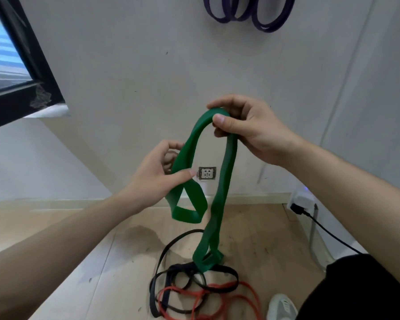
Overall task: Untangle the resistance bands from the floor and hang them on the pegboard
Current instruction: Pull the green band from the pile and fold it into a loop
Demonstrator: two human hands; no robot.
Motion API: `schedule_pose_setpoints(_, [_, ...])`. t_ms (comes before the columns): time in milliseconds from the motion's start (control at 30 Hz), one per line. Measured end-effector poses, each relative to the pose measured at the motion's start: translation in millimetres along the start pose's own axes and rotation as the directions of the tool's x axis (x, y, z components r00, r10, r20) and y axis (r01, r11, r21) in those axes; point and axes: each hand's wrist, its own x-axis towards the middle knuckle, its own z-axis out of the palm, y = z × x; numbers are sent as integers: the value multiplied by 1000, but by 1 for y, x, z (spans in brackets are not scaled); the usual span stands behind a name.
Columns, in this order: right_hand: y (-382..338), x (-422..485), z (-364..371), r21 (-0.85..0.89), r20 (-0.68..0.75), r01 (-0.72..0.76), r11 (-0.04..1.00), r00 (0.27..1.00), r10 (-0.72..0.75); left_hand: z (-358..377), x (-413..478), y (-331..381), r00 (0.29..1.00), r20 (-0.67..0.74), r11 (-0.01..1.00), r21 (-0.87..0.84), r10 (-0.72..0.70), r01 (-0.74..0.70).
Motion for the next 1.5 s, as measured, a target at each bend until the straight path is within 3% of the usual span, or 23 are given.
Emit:
schedule_pose_setpoints(200, [15, -9, -32, -38, 56, -191, 981, 980, 193, -2, -1, 14, 978, -131, 987, 2, 160, -161])
schedule_pose_setpoints(467, [28, -19, -32, -172, 203, -317, 932, 915, 349, -6, 0, 23, 980, -132, 989, -4, 148, -150])
schedule_pose_setpoints(567, [27, -20, -12, -264, 254, -257, 929, 911, 324, -3, 1, 24, 984, -115, 990, -8, 139, -140])
schedule_pose_setpoints(800, [18, -17, 28, -348, 116, -52, 936, 988, 98, 2, 1, 25, 977, -94, 981, 55, 190, -186])
schedule_pose_setpoints(1100, [16, -17, 23, -245, 137, -173, 954, 968, 211, -10, -1, 14, 978, 22, 959, 191, 208, -208])
schedule_pose_setpoints(1367, [15, -14, 22, -83, 63, -142, 986, 987, 148, -8, 3, 8, 979, 25, 966, 154, 204, -206])
schedule_pose_setpoints(1500, [9, -14, 7, -143, -23, -102, 984, 995, 99, -13, 3, -14, 984, 142, 963, 227, 111, -142])
